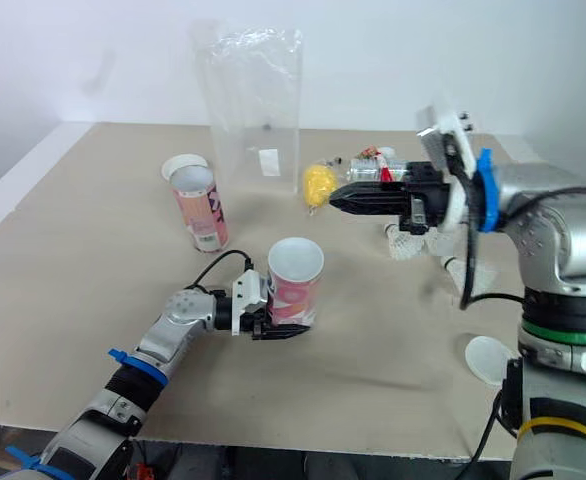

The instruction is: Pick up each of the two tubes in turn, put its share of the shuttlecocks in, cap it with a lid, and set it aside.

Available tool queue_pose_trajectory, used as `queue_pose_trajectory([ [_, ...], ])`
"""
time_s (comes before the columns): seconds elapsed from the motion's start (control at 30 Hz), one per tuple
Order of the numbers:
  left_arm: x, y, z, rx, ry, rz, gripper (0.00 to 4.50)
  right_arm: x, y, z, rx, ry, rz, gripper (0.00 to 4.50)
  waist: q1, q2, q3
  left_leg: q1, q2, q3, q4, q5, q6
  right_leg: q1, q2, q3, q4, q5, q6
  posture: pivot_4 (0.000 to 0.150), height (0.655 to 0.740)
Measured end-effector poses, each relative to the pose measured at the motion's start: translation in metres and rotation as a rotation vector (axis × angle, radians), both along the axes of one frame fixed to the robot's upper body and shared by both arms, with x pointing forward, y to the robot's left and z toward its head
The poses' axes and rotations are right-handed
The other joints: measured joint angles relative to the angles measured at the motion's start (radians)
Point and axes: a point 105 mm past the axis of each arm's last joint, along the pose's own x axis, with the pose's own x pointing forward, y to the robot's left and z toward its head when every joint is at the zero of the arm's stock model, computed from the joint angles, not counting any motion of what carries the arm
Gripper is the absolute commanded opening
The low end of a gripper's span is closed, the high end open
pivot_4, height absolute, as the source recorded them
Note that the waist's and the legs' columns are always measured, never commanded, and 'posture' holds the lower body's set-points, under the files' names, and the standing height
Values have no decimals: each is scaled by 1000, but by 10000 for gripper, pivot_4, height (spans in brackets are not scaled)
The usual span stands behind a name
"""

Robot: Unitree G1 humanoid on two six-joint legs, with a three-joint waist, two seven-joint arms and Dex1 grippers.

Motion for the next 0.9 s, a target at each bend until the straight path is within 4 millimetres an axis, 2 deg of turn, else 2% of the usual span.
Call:
queue_pose_trajectory([
  [0.07,0,0,0,1,-1,-1,29749,-1,-5,-15,24,25,-48,560,-1,0,0,0,0,1,0,0,0,0,0,0,0,0,0,1500,7400],
  [0.1,1,1,0,3,-2,-1,35190,-3,-9,-32,36,45,-96,5031,-1,1,1,0,0,1,0,0,0,0,0,1,0,0,1,1500,7400],
  [0.17,0,2,1,5,-3,-5,38887,-16,-14,-63,-1,62,-161,8723,-1,1,1,-1,-1,1,-1,0,0,0,0,1,0,0,2,1500,7400],
  [0.2,0,2,1,6,0,-7,43919,-22,-16,-75,-13,91,-171,13708,-1,0,1,0,-1,0,-1,0,0,0,0,1,0,0,2,1500,7400],
  [0.23,0,4,2,2,8,-9,44928,-27,-18,-87,-29,108,-188,16845,-3,0,1,0,0,1,-1,0,0,0,0,1,0,0,2,1500,7400],
  [0.33,0,6,4,-4,10,-11,45000,-38,-25,-116,-83,132,-222,31007,-6,-1,3,1,0,1,-2,0,0,0,1,1,0,-1,1,1500,7400],
  [0.37,0,7,4,-3,10,-12,45000,-41,-23,-123,-95,136,-213,36821,-8,-1,3,1,0,1,-3,0,0,0,1,1,0,-1,1,1500,7400],
  [0.43,0,9,4,-1,10,-15,45000,-46,-11,-134,-95,131,-163,43917,-13,-1,4,2,1,1,-3,0,0,0,2,1,0,-1,0,1500,7400],
  [0.57,-1,10,5,-2,3,-23,45000,-41,4,-137,-88,80,-109,43917,-16,-5,7,2,1,1,-3,0,0,0,2,1,0,-1,0,1500,7400],
  [0.67,-4,13,7,0,-15,-37,45000,-36,13,-148,-102,72,-75,43917,-16,-9,10,1,1,0,-5,0,0,-1,2,1,0,-2,-1,1500,7400],
  [0.8,-4,33,9,26,-47,-18,45000,-29,27,-167,-118,71,-19,43917,-19,-9,13,2,1,-1,-9,0,0,-1,3,1,0,-2,1,1500,7400],
  [0.9,-4,42,10,34,-51,-8,45000,-24,28,-167,-118,54,-11,43917,-19,-9,14,2,1,-1,-10,0,-1,-1,3,1,0,-2,2,1500,7400],
])
